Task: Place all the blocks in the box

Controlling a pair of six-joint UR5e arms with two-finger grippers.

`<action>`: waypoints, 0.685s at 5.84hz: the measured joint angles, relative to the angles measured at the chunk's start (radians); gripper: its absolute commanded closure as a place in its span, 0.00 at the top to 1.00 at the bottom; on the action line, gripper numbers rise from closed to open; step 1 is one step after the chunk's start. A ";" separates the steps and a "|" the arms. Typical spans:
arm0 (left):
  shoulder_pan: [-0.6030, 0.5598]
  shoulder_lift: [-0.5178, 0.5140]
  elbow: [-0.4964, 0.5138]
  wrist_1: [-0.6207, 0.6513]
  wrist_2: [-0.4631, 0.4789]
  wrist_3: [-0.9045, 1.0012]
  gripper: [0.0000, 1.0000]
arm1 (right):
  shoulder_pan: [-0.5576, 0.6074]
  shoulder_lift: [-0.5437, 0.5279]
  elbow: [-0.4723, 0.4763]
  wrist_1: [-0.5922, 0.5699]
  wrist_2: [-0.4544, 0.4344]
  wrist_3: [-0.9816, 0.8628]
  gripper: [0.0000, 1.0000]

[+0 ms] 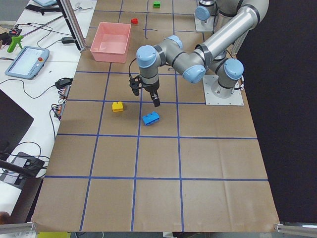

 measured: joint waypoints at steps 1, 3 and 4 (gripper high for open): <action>0.000 -0.054 -0.040 0.107 -0.003 -0.009 1.00 | -0.005 -0.013 0.100 -0.156 -0.033 -0.015 1.00; -0.005 -0.140 -0.084 0.263 -0.007 -0.042 1.00 | -0.007 0.007 0.199 -0.315 -0.098 -0.040 1.00; -0.010 -0.178 -0.087 0.307 -0.009 -0.073 1.00 | -0.007 0.037 0.208 -0.325 -0.099 -0.041 1.00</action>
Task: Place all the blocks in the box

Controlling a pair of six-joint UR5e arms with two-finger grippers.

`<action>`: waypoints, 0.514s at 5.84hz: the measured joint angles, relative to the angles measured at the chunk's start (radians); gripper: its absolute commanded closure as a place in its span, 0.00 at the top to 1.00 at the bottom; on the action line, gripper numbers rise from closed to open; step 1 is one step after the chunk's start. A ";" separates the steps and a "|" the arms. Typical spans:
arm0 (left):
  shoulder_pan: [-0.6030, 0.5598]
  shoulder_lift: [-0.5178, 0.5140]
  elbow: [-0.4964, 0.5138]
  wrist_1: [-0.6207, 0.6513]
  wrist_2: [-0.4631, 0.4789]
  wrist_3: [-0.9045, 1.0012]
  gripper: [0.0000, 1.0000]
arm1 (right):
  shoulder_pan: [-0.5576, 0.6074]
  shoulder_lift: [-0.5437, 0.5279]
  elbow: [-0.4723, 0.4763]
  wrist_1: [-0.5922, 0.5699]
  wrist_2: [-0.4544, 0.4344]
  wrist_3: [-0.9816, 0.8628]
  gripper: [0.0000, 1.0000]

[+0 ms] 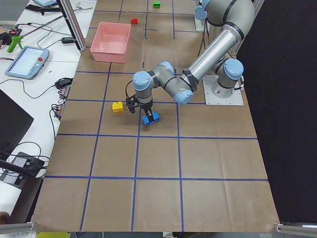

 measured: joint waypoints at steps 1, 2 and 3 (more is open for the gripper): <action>-0.008 -0.031 -0.001 0.035 -0.007 -0.027 1.00 | -0.005 0.041 -0.002 -0.008 0.007 0.003 1.00; -0.013 -0.057 -0.003 0.061 -0.015 -0.038 1.00 | -0.031 0.087 -0.006 -0.015 0.040 -0.009 1.00; -0.015 -0.079 -0.006 0.085 -0.017 -0.042 1.00 | -0.059 0.123 -0.006 -0.025 0.080 -0.041 1.00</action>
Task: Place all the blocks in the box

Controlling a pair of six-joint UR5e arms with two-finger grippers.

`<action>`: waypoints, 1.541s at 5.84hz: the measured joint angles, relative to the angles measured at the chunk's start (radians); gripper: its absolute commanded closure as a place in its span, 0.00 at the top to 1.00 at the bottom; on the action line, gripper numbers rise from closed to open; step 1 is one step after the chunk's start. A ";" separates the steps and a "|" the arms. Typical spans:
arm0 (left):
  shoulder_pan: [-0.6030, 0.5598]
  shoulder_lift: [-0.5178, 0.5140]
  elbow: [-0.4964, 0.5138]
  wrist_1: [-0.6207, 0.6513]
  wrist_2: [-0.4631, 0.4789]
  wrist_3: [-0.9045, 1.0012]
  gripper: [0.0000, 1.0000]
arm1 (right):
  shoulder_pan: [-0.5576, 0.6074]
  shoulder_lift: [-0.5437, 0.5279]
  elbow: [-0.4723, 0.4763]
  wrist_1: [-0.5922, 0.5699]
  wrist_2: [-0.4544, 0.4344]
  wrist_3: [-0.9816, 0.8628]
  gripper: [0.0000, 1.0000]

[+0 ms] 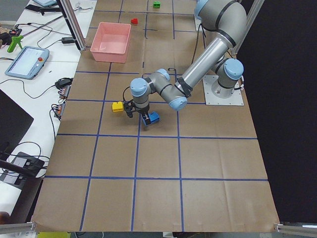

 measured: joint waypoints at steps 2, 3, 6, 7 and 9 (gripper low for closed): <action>-0.001 -0.015 -0.010 0.016 0.001 -0.002 1.00 | -0.012 0.042 0.004 -0.050 0.027 -0.035 1.00; 0.000 -0.015 -0.022 0.017 0.002 -0.001 0.99 | -0.010 0.061 0.007 -0.079 0.034 -0.037 1.00; 0.007 -0.017 -0.047 0.028 0.008 0.009 0.82 | -0.001 0.100 0.019 -0.131 0.080 -0.036 1.00; 0.008 -0.017 -0.048 0.028 0.010 0.009 0.69 | 0.000 0.109 0.020 -0.140 0.084 -0.036 1.00; 0.008 -0.016 -0.048 0.022 0.014 0.008 0.36 | 0.001 0.114 0.020 -0.142 0.077 -0.042 1.00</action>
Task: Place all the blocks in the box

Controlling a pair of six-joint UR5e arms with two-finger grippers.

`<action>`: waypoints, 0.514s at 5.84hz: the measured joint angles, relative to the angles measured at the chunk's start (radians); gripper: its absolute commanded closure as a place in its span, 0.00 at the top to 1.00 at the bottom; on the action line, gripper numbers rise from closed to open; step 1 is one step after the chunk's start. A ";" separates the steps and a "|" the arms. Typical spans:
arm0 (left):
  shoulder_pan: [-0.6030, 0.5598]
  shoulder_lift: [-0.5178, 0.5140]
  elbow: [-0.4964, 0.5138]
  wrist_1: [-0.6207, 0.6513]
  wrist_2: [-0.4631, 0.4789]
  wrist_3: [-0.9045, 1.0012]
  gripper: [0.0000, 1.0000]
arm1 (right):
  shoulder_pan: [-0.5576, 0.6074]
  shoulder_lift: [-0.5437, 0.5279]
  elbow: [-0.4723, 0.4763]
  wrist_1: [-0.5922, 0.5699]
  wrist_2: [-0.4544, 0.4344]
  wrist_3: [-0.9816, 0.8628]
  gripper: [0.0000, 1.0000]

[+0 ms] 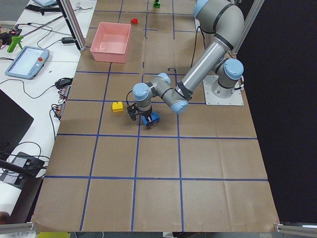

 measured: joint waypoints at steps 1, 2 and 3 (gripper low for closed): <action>0.000 0.002 0.000 -0.005 0.002 0.000 0.21 | 0.000 0.000 -0.001 0.001 0.000 -0.003 1.00; 0.000 0.007 0.004 -0.009 0.005 0.000 0.14 | 0.000 0.002 -0.001 0.001 -0.001 -0.005 1.00; -0.002 0.017 0.015 -0.019 0.009 0.000 0.12 | 0.000 0.007 0.001 0.000 -0.001 -0.006 0.98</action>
